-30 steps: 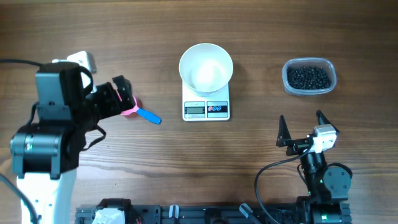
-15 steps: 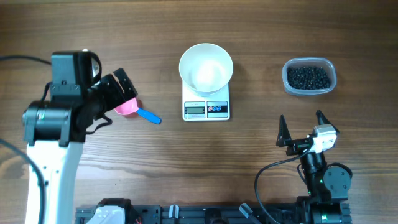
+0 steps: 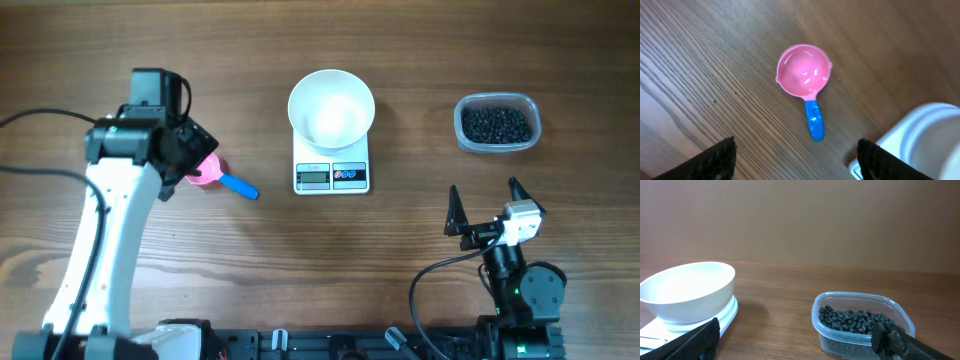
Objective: Scoop item into bowl and weigh 150g on scale
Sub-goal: 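Move the left gripper forward over the pink scoop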
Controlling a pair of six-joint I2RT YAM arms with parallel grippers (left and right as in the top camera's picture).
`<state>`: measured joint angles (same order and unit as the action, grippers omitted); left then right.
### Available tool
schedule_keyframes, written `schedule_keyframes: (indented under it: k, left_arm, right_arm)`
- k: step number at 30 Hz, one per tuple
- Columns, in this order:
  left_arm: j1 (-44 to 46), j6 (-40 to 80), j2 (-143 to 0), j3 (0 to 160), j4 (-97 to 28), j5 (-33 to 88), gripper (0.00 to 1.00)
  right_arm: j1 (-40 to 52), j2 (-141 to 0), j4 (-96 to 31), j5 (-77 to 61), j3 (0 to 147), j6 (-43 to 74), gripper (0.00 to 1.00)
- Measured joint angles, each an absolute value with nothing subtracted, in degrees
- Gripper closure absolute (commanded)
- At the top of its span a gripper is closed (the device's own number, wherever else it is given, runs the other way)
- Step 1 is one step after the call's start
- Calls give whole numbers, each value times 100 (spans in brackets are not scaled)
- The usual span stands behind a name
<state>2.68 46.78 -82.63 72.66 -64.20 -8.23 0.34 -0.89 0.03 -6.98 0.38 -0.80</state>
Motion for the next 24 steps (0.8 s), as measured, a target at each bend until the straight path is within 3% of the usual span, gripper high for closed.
schedule_keyframes:
  k: [13, 24]
  left_arm:
    - [-3, 5183, -8460, 6038, -5312, -858, 13]
    - [-318, 5269, -8486, 5704, -4532, -878, 27]
  right_arm:
    - [34, -91, 3, -701, 38, -80, 0]
    - [34, -91, 3, -698, 38, -80, 0]
